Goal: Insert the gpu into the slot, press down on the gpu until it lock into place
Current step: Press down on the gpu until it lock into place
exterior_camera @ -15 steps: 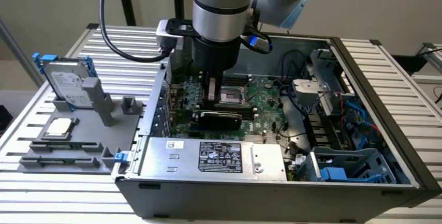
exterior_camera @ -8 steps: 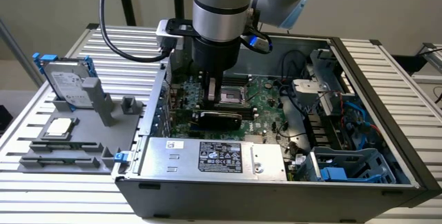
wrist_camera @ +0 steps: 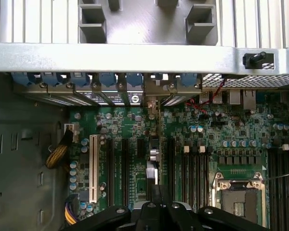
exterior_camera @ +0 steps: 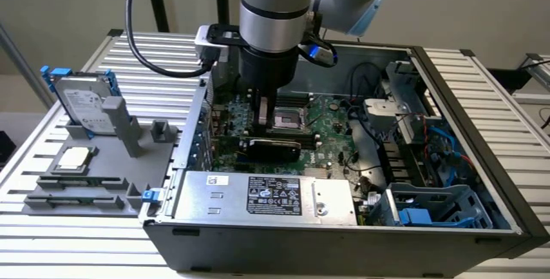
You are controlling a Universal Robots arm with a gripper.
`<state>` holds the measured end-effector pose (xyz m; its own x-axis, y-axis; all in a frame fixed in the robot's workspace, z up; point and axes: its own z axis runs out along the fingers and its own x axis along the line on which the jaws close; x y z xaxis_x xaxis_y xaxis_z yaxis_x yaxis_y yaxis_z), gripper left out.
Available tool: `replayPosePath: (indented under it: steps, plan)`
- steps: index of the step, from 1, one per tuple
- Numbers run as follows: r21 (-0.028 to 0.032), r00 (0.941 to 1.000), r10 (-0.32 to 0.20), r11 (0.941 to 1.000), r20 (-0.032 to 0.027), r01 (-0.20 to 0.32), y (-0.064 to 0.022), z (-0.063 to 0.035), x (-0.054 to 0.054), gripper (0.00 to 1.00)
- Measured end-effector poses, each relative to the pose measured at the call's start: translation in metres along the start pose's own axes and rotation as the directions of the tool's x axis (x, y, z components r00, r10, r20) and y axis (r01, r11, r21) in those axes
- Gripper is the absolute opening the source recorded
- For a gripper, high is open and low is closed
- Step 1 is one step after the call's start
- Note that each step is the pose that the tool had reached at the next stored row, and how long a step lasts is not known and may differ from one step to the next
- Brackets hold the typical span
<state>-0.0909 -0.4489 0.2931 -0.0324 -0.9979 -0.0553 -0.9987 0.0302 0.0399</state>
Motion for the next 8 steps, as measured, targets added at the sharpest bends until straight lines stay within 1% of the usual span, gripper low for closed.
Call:
replayPosePath:
  steps: [2, 8]
  plan:
    - [0.0004, 1.0, 0.0, 1.0, 0.0002, 0.0, 0.0001, 0.0028, -0.002, 0.11]
    - [0.0003, 1.0, -0.002, 1.0, -0.0006, 0.002, -0.0002, 0.0107, -0.0025, 0.11]
